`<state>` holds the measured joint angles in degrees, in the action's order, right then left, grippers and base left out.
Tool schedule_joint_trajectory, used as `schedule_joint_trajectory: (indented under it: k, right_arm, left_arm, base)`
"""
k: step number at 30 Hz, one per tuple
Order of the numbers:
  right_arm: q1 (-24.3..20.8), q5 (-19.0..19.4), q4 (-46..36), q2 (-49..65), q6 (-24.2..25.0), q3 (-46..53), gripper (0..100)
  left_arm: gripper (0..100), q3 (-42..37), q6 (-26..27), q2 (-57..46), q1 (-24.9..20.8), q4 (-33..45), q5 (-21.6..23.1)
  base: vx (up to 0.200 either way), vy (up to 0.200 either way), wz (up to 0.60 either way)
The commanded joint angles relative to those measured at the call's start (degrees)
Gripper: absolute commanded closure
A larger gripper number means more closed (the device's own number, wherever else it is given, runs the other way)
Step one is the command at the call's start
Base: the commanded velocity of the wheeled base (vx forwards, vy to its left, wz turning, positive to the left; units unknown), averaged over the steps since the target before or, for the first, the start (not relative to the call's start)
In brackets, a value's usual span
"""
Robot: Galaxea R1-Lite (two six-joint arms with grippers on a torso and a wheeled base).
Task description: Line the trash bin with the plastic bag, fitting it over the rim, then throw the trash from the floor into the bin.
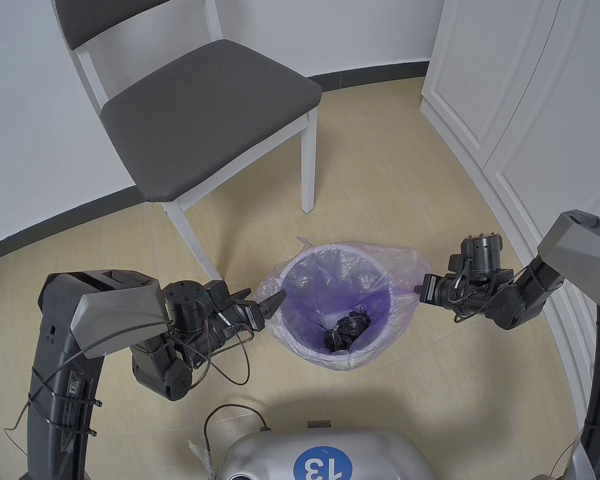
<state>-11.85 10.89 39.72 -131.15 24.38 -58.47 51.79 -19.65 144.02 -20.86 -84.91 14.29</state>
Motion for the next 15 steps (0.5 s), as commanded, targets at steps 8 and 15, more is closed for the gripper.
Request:
schedule_joint_trajectory:
  k: [8,15]
  right_arm:
    - [0.4,0.0,0.0,0.1,0.0,0.2,100]
    - [3.3,-0.1,-0.7,-2.4,-1.7,-1.4,100]
  left_arm:
    - [100,1.6,0.0,1.6,2.2,-0.1,0.0]
    - [100,1.7,0.4,4.4,4.6,0.1,0.0]
  base:
    - [0.000,0.000,0.00]
    - [0.000,0.000,0.00]
